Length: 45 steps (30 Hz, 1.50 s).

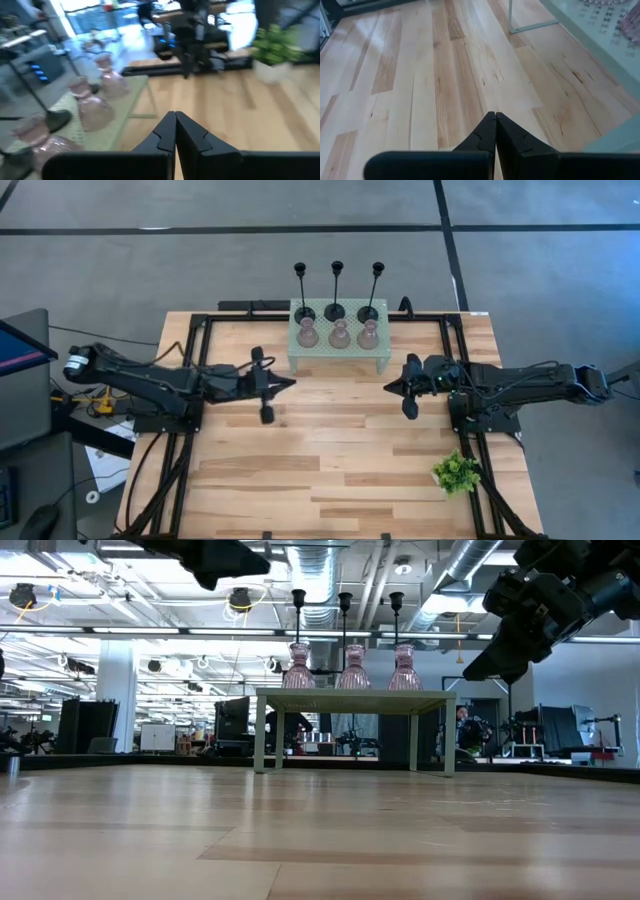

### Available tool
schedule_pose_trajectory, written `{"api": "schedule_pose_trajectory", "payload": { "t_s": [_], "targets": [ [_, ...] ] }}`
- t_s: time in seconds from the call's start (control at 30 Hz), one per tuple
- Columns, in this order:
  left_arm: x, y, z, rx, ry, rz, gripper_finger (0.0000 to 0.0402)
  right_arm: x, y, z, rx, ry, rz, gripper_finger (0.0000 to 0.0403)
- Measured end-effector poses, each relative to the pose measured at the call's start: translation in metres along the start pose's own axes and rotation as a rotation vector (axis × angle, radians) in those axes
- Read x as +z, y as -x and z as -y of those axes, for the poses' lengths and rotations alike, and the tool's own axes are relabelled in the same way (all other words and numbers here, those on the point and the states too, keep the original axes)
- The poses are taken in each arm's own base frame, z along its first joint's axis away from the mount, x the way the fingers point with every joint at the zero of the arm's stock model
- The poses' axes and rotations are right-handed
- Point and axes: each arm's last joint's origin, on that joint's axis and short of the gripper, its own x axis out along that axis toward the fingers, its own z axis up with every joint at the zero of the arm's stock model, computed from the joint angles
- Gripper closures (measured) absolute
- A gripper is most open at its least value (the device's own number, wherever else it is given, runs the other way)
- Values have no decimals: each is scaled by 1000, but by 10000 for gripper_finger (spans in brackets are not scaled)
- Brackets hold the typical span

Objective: Pick & Place candle stick holders
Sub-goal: Return to Home Position

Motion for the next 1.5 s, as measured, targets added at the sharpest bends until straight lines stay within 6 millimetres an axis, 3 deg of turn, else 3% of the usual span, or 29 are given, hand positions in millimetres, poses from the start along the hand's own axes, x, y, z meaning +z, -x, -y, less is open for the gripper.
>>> {"api": "schedule_pose_trajectory", "payload": {
  "t_s": [0.17,0.33,0.73,1.1,1.37,1.5],
  "targets": [
    [-12,13,0,-137,3,7,395,2,0,0,3,1,17,403],
    [-24,17,2,-155,118,-19,395,2,0,0,3,1,22,403],
    [-36,14,4,-158,55,-49,395,3,0,0,5,-69,28,403],
    [-45,16,6,-209,3,-137,395,4,0,-1,5,40,47,403],
    [-46,21,7,-293,-9,-134,395,12,13,-4,81,110,145,403],
    [-56,31,3,-284,4,-123,395,13,23,-4,105,114,181,403]
  ]
}}
